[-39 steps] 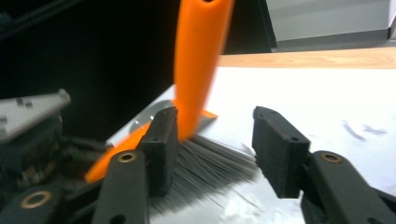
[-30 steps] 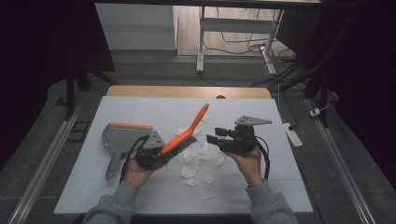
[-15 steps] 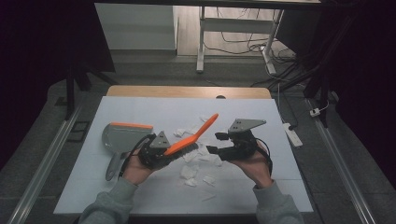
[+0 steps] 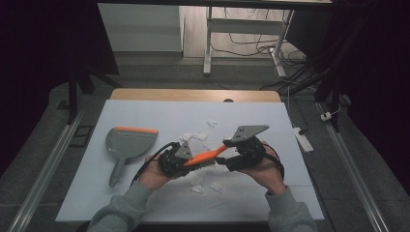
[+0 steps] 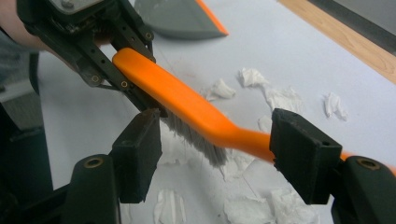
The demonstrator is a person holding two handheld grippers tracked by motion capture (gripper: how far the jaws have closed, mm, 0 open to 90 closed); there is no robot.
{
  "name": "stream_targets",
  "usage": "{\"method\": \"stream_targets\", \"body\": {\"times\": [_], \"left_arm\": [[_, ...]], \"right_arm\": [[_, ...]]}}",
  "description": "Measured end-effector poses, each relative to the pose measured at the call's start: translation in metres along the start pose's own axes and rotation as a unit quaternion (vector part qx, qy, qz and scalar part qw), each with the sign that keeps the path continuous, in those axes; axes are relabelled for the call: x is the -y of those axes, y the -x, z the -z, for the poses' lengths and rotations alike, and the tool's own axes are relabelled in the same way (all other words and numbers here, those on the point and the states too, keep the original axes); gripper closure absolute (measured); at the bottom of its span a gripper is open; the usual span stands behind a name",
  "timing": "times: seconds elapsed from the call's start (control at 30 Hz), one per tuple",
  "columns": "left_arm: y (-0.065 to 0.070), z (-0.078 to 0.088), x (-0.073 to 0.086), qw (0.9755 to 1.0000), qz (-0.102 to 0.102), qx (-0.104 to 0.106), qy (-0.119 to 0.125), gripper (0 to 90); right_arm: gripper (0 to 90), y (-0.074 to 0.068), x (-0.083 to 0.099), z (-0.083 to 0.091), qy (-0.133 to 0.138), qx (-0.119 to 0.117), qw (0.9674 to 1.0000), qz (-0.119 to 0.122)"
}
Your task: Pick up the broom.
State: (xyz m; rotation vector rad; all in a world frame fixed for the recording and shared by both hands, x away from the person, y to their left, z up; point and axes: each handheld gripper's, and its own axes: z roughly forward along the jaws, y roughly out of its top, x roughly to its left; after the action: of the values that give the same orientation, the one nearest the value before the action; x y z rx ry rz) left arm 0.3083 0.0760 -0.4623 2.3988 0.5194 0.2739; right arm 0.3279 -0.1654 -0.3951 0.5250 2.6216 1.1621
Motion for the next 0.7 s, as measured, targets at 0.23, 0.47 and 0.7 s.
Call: {"method": "stream_targets", "body": {"times": [0.23, 0.47, 0.7], "left_arm": [[0.007, -0.004, -0.002, 0.9997, -0.022, 0.007, -0.008, 78.5], [0.012, -0.008, -0.005, 0.9986, -0.046, 0.015, -0.020, 78.5], [0.013, -0.006, -0.005, 0.9981, -0.055, 0.017, -0.019, 78.4]], "right_arm": [[32.5, -0.006, 0.000, -0.019, -0.055, -0.004, 0.9976, 0.041], [35.7, -0.009, 0.003, -0.040, -0.098, -0.026, 0.9933, 0.056], [51.2, -0.010, 0.008, -0.048, -0.126, -0.040, 0.9888, 0.069]]}}
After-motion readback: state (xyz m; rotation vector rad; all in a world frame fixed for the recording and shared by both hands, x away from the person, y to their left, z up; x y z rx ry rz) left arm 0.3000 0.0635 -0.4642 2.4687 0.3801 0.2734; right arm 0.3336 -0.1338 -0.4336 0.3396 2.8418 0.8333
